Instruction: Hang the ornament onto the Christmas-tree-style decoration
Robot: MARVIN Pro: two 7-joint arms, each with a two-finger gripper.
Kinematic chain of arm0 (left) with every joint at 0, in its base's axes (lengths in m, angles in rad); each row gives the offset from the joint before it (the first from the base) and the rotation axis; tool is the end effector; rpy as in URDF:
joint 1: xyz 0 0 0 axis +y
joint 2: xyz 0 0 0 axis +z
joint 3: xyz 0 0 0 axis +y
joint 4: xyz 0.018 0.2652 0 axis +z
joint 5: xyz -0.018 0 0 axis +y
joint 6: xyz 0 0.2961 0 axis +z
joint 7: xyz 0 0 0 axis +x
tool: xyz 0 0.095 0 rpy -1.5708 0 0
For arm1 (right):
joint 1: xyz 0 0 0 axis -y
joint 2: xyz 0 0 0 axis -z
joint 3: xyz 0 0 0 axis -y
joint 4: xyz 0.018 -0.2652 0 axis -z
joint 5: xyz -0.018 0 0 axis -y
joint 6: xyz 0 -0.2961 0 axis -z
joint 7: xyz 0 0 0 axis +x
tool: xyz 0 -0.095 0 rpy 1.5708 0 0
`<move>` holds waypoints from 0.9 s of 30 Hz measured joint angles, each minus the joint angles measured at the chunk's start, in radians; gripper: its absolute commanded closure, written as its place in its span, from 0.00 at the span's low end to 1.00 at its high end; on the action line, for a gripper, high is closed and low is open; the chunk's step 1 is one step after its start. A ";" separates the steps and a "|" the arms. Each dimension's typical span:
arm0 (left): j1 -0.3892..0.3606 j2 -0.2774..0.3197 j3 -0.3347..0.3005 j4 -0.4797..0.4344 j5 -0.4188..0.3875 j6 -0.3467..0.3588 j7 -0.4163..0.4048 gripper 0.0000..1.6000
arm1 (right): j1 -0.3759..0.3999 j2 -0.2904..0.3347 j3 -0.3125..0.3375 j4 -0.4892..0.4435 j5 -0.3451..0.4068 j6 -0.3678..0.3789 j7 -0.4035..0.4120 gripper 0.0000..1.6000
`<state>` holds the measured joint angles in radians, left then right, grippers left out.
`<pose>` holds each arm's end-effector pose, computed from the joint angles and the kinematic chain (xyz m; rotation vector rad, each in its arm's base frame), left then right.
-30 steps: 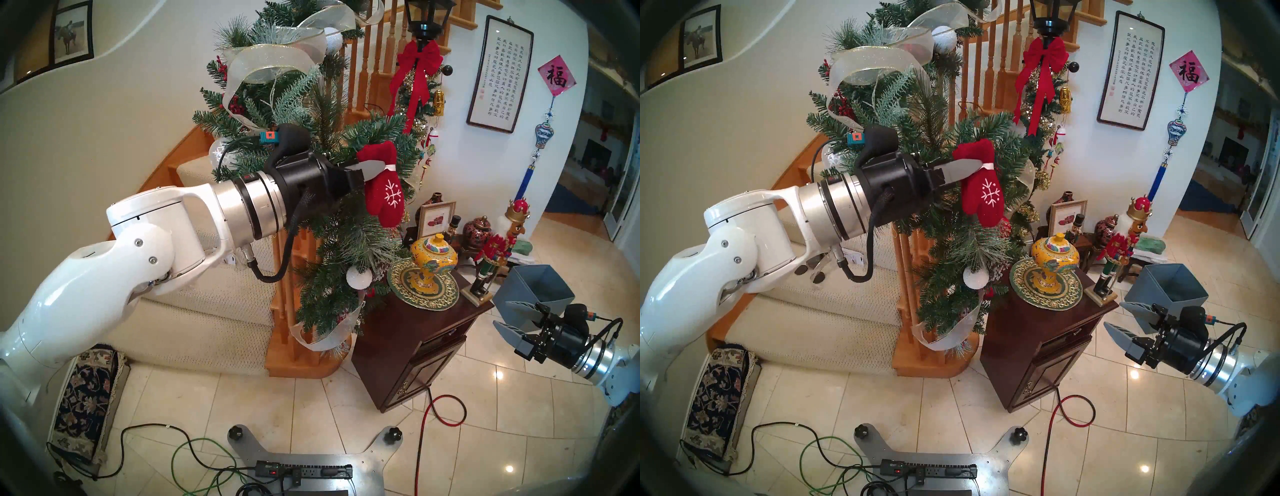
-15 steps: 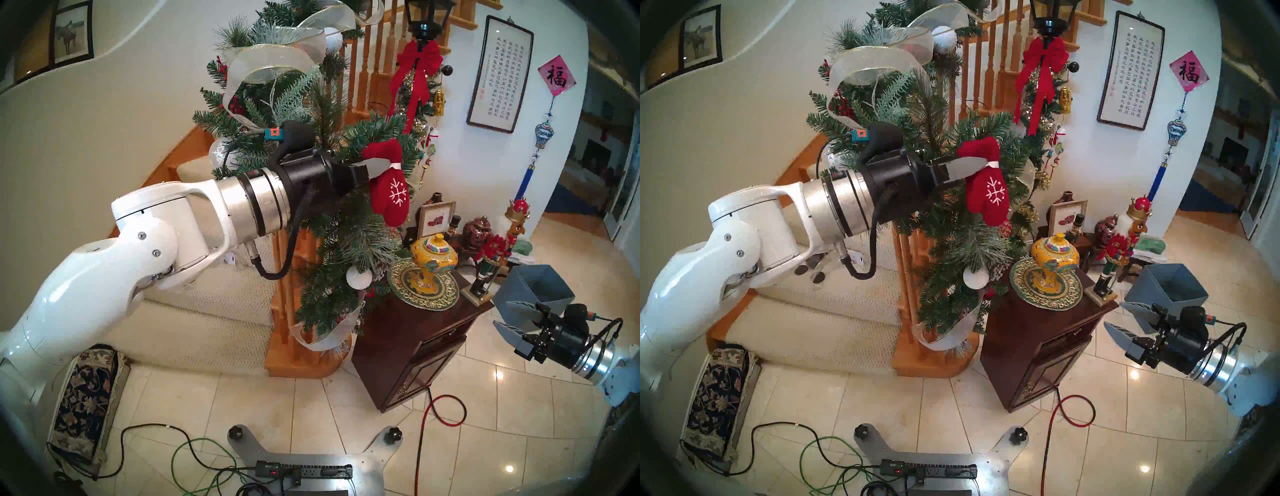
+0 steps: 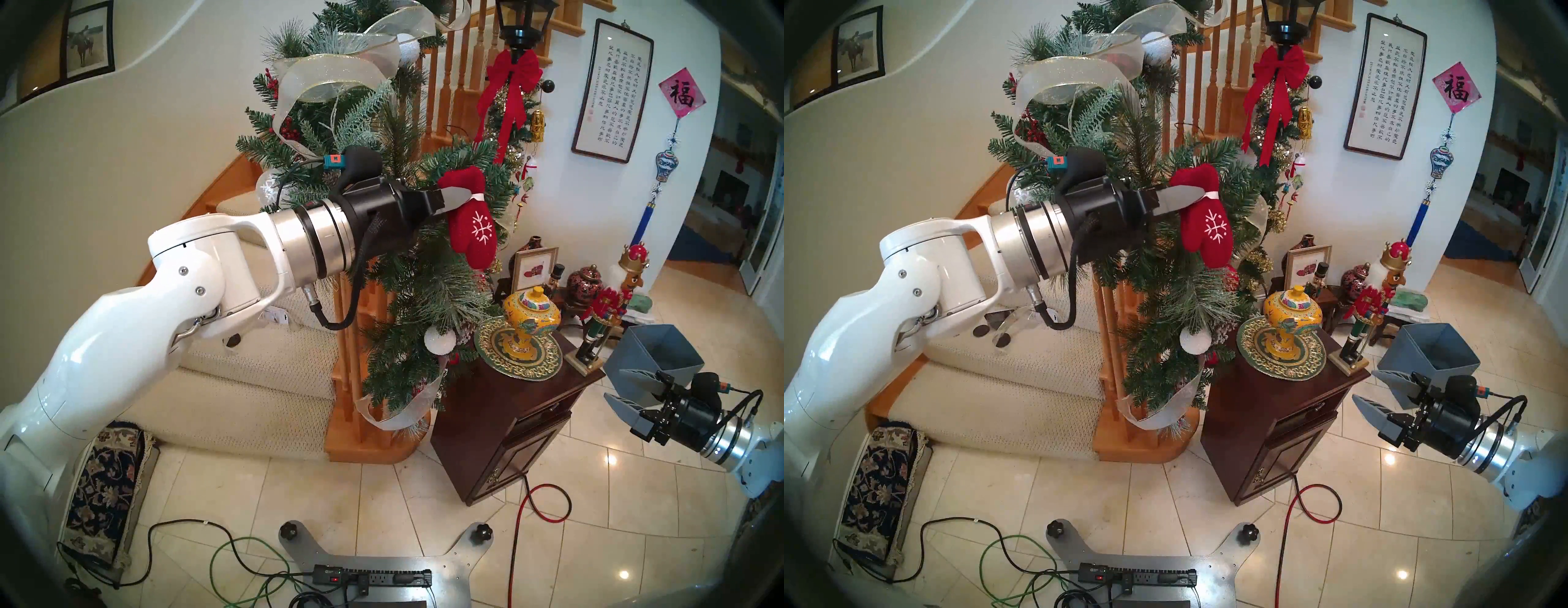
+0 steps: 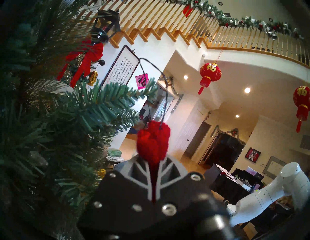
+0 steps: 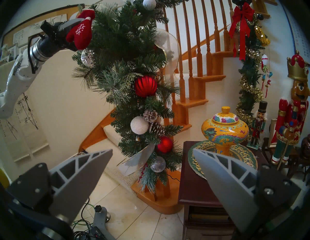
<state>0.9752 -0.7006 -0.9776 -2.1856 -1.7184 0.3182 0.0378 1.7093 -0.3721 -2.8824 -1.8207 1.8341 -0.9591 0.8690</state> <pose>0.3353 -0.0966 -0.0169 1.5247 -0.4257 1.2479 0.1795 -0.2450 -0.2048 -1.9920 -0.5527 -1.6145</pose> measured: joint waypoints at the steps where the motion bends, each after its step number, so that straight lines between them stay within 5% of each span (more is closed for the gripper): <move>1: -0.002 -0.004 0.000 0.005 -0.004 0.003 0.000 1.00 | 0.000 0.000 0.000 0.000 0.000 0.000 0.000 0.00; 27: -0.011 -0.048 -0.002 0.065 -0.082 0.063 0.001 1.00 | 0.000 0.000 0.000 0.000 -0.002 0.000 0.000 0.00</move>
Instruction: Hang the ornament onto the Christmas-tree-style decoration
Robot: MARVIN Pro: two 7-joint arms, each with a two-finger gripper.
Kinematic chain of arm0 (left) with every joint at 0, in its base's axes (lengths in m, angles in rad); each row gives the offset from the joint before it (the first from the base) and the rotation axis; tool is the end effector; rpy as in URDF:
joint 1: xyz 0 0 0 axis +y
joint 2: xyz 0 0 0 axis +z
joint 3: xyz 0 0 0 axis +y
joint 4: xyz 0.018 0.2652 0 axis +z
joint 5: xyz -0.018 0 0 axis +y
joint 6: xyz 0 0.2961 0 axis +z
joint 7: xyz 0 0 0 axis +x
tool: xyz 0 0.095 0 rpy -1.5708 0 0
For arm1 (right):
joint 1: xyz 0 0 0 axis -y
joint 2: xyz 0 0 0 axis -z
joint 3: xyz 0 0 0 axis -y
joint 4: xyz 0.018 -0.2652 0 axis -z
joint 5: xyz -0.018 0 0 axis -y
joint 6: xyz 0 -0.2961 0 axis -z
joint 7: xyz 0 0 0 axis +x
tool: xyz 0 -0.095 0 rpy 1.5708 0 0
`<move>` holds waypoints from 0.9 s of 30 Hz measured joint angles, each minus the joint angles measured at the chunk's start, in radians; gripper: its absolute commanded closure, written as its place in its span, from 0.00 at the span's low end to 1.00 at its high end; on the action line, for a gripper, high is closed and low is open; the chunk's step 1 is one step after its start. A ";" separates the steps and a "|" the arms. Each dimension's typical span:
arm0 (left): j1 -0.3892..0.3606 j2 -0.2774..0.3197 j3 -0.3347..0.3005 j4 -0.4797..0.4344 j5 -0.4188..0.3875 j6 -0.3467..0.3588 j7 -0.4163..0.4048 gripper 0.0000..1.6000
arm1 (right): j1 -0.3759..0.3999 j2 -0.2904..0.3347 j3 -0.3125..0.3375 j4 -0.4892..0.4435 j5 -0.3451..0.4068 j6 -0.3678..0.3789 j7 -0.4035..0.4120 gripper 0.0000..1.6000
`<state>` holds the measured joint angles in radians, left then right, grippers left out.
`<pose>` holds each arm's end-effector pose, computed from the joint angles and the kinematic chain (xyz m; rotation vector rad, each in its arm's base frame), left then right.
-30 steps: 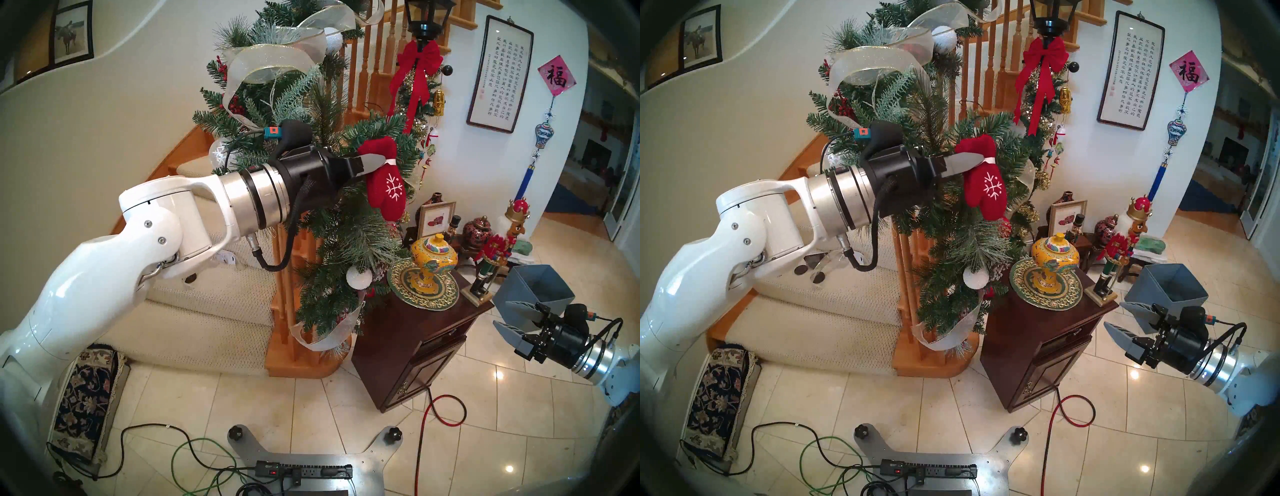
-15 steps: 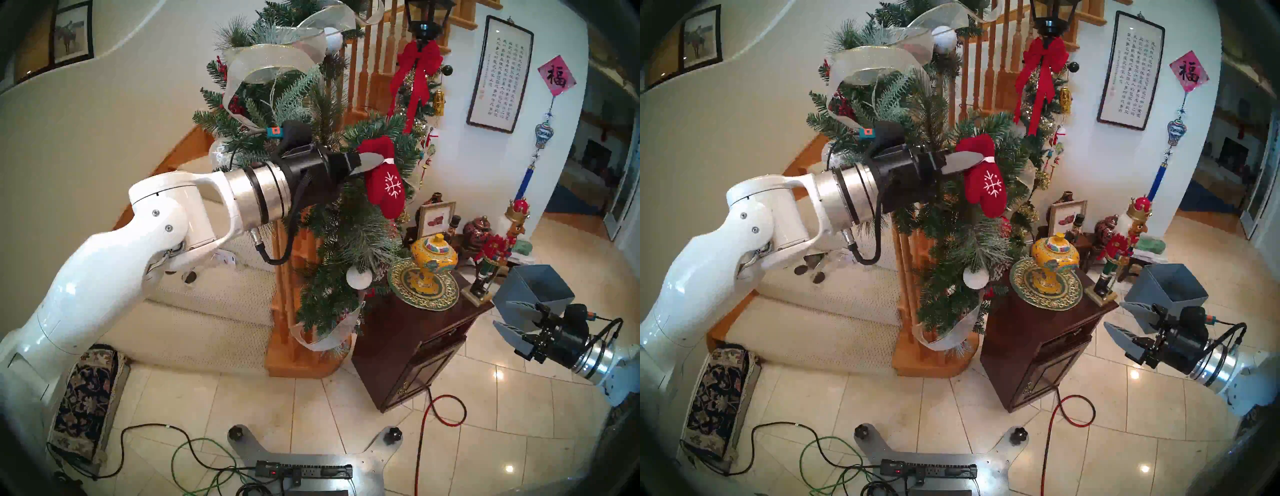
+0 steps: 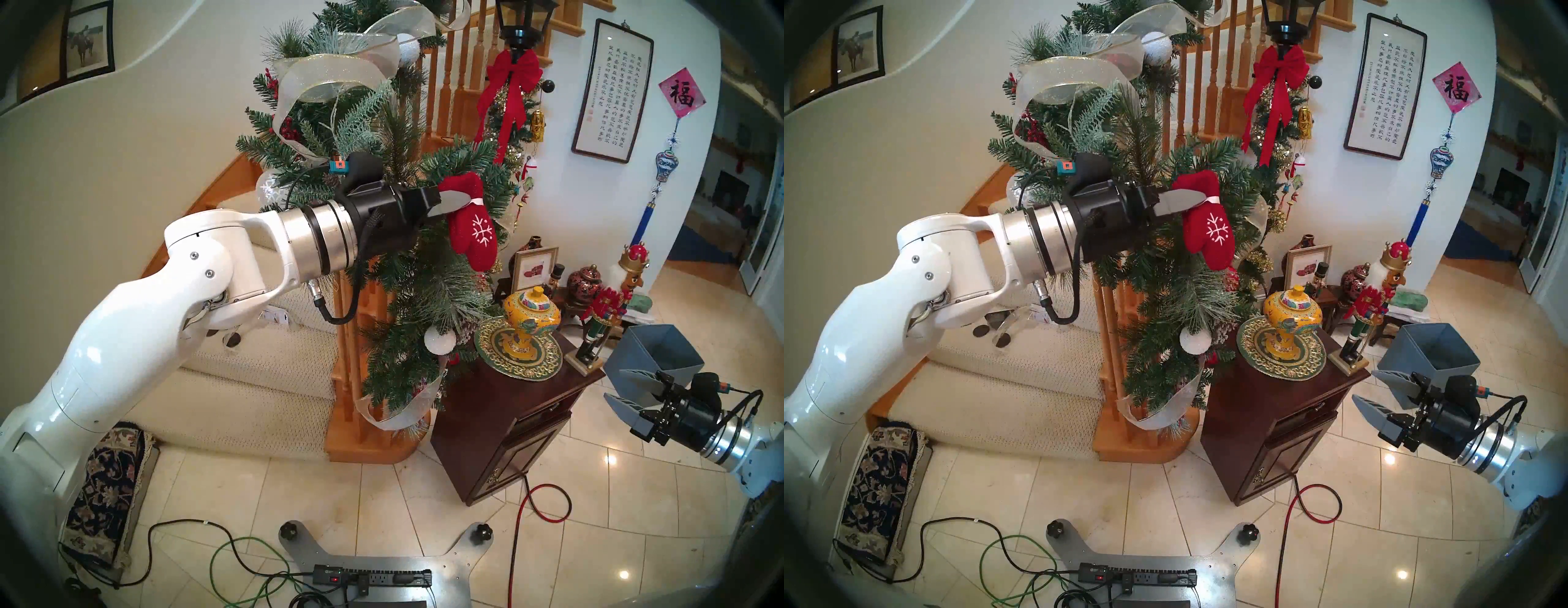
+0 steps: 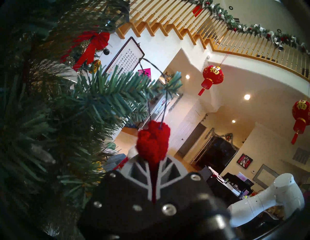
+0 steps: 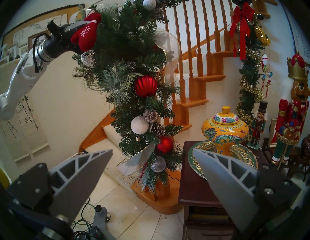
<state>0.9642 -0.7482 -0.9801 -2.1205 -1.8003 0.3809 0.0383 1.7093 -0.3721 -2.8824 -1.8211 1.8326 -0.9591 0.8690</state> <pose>0.3483 -0.0978 -0.0225 1.5405 -0.3665 1.1372 0.1794 -0.2448 -0.2048 -1.9914 -0.5542 -1.6134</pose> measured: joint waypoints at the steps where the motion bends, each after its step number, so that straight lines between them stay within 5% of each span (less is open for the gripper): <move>1: 0.000 0.000 -0.001 0.000 -0.002 0.001 0.000 1.00 | 0.000 0.000 0.000 0.000 0.000 0.000 0.000 0.00; 27: 0.010 0.009 -0.025 -0.004 -0.047 -0.001 0.007 1.00 | 0.000 0.000 0.000 0.000 -0.001 0.000 0.000 0.00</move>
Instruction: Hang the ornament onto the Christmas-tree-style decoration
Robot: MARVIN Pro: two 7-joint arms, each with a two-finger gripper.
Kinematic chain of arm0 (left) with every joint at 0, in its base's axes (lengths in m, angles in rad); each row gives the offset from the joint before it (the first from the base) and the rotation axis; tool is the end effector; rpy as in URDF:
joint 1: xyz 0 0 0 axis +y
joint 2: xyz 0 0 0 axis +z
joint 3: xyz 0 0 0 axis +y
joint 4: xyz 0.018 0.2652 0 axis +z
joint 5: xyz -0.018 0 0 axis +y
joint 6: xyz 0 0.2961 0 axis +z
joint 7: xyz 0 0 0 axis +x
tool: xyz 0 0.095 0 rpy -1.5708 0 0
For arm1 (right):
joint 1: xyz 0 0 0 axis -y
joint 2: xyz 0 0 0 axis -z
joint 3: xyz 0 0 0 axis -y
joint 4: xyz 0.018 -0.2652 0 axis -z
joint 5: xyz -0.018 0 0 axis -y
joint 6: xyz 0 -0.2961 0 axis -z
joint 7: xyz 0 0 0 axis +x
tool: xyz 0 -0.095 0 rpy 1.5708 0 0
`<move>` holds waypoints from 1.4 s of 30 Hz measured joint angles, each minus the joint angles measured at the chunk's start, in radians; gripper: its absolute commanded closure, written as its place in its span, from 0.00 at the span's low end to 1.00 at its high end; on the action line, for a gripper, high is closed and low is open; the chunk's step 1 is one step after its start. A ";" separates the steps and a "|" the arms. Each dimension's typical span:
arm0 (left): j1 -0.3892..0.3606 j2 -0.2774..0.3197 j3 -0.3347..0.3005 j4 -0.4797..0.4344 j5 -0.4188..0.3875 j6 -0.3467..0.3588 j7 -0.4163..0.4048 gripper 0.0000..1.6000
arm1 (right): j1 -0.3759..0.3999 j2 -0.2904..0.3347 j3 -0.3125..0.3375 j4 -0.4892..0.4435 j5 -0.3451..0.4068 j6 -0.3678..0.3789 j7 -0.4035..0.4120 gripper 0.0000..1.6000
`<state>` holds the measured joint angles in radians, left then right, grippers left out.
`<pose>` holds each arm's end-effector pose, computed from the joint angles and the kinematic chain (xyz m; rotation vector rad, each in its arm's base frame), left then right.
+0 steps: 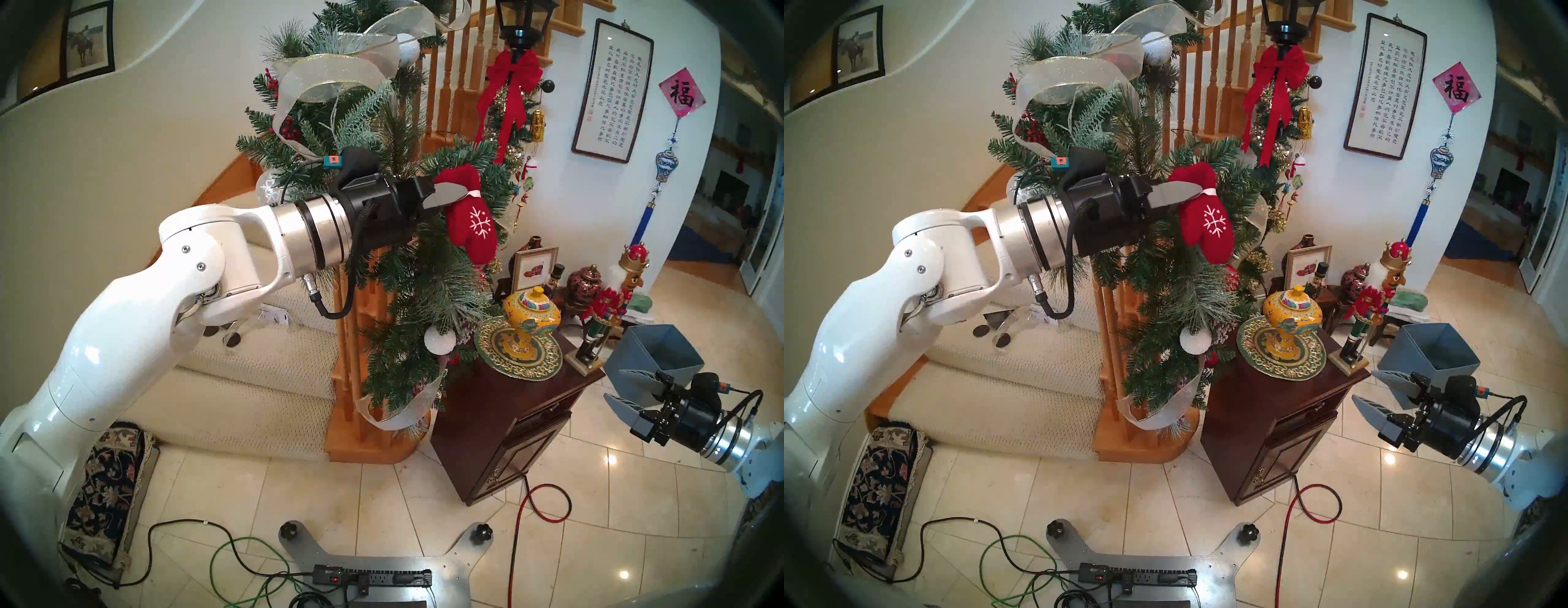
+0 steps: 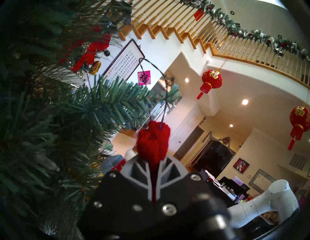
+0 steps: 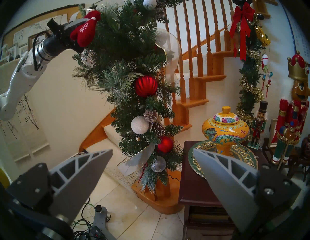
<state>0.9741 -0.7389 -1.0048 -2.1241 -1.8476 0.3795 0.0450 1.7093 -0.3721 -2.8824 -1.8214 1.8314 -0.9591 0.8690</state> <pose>0.3484 -0.0922 -0.0183 1.5302 -0.3310 1.1200 0.1794 -0.2446 -0.2049 -1.9909 -0.5554 -1.6125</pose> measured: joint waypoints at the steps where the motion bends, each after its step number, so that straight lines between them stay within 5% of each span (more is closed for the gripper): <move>1: 0.001 0.001 0.000 0.000 -0.002 0.000 0.001 1.00 | 0.000 0.000 0.000 0.000 0.000 0.000 0.000 0.00; 42: 0.072 0.067 -0.010 -0.060 -0.059 -0.014 0.036 1.00 | 0.000 0.000 0.000 0.000 0.001 0.000 0.000 0.00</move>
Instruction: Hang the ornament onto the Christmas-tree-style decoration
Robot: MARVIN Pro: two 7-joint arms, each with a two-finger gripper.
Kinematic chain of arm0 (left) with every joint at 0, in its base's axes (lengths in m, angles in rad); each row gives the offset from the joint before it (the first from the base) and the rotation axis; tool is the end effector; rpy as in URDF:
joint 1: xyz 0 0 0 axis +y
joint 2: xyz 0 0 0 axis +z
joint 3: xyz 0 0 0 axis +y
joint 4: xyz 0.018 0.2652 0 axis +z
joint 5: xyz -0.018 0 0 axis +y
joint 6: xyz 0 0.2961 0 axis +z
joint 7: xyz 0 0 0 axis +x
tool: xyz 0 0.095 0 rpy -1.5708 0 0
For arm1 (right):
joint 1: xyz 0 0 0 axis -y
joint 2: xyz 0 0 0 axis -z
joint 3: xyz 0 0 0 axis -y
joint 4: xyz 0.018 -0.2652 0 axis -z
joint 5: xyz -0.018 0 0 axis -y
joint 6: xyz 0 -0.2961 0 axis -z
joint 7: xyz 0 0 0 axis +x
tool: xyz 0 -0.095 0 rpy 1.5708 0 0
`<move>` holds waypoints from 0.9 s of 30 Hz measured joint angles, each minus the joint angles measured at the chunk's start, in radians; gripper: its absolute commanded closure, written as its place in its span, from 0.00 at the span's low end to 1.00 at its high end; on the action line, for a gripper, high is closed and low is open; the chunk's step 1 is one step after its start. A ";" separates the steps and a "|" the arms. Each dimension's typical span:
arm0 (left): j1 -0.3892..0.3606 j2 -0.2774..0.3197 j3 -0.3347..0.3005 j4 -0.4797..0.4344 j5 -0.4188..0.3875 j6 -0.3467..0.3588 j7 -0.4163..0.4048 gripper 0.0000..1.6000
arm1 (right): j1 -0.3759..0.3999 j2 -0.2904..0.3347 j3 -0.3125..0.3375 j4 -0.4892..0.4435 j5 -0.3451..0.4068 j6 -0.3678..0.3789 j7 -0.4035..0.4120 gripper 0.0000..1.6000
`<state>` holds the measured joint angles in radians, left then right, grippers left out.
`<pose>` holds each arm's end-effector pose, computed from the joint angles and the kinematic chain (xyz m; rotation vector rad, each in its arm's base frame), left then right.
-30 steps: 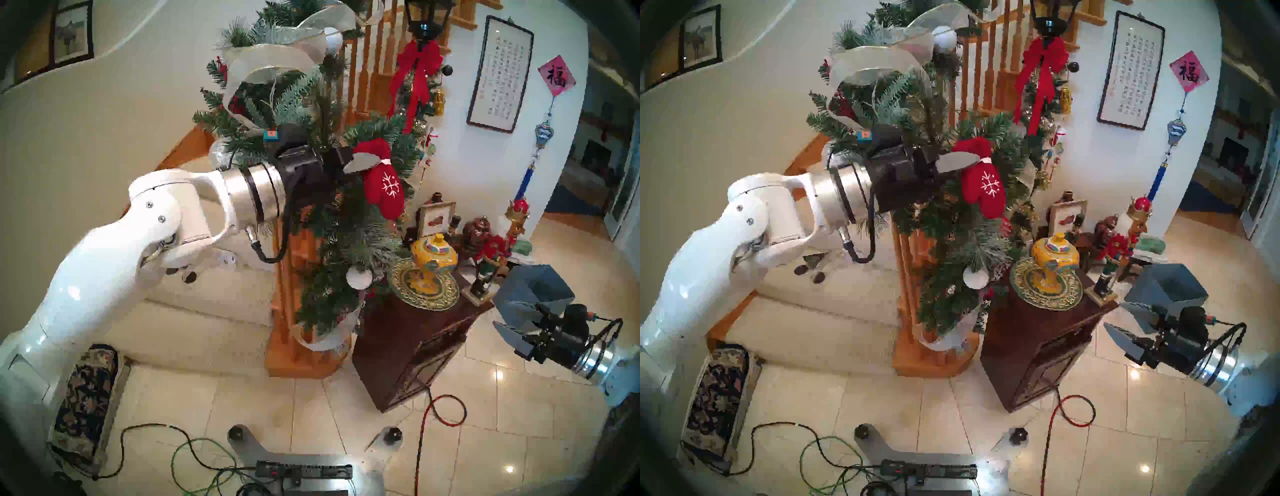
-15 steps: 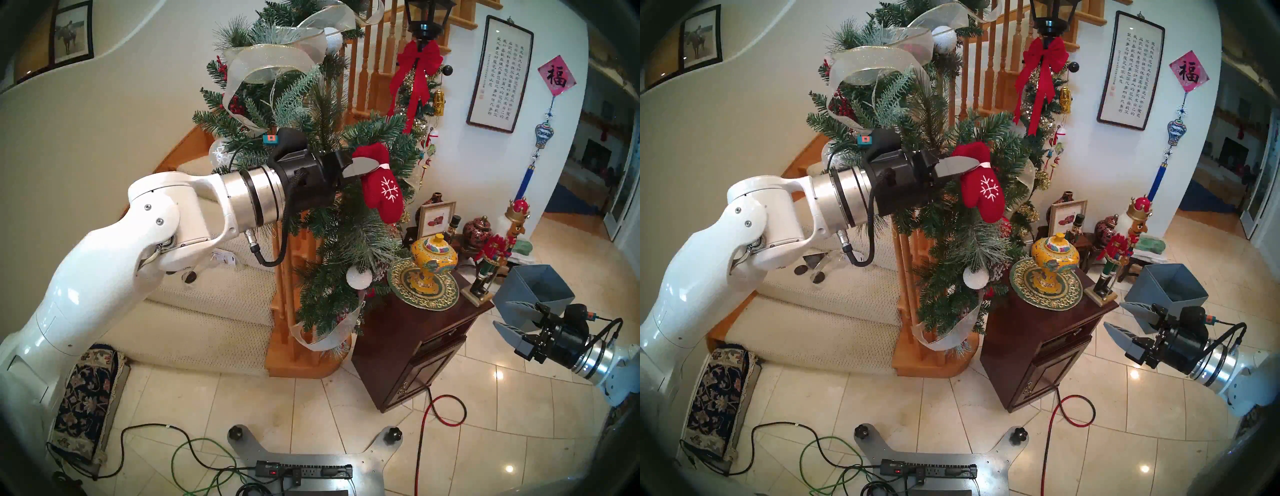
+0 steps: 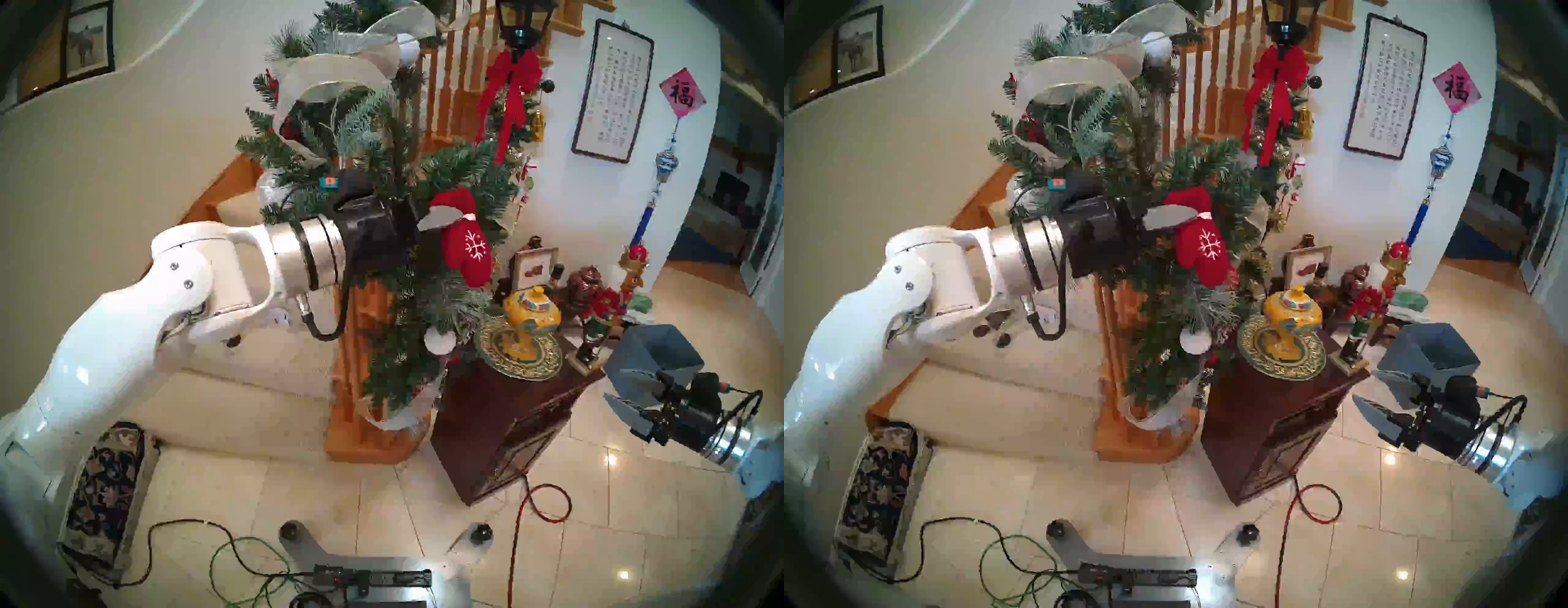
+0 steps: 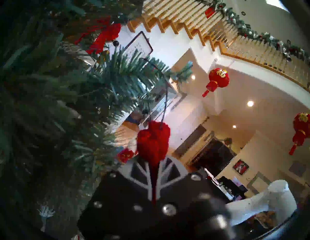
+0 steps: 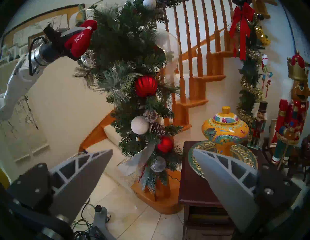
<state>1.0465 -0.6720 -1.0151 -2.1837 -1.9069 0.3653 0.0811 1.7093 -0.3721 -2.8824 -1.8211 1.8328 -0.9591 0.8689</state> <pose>0.3340 -0.0866 -0.0357 1.5917 -0.2830 1.0568 0.1794 -0.2448 -0.2048 -1.9915 -0.5539 -1.6136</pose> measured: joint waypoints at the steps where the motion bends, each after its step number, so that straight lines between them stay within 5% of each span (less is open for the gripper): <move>1: 0.004 0.003 -0.001 -0.002 -0.001 -0.002 0.001 1.00 | 0.000 0.000 0.000 0.000 0.000 0.000 0.000 0.00; 6: 0.018 0.015 -0.008 -0.009 -0.003 -0.008 0.005 0.99 | 0.000 0.000 0.000 0.000 0.000 0.000 0.000 0.00; 7: 0.021 0.018 -0.009 -0.011 -0.003 -0.010 0.006 0.87 | 0.000 0.000 0.000 0.000 0.000 0.000 0.000 0.00; 9: 0.025 0.021 -0.012 -0.013 -0.004 -0.012 0.007 0.00 | 0.000 0.000 0.000 0.000 0.000 0.000 0.000 0.00; 27: 0.028 0.063 -0.042 -0.090 0.024 -0.029 0.052 0.00 | 0.000 0.000 0.000 0.000 -0.001 0.000 0.000 0.00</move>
<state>1.0740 -0.6092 -1.0573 -2.2734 -1.8829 0.3360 0.1329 1.7093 -0.3722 -2.8824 -1.8213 1.8323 -0.9591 0.8689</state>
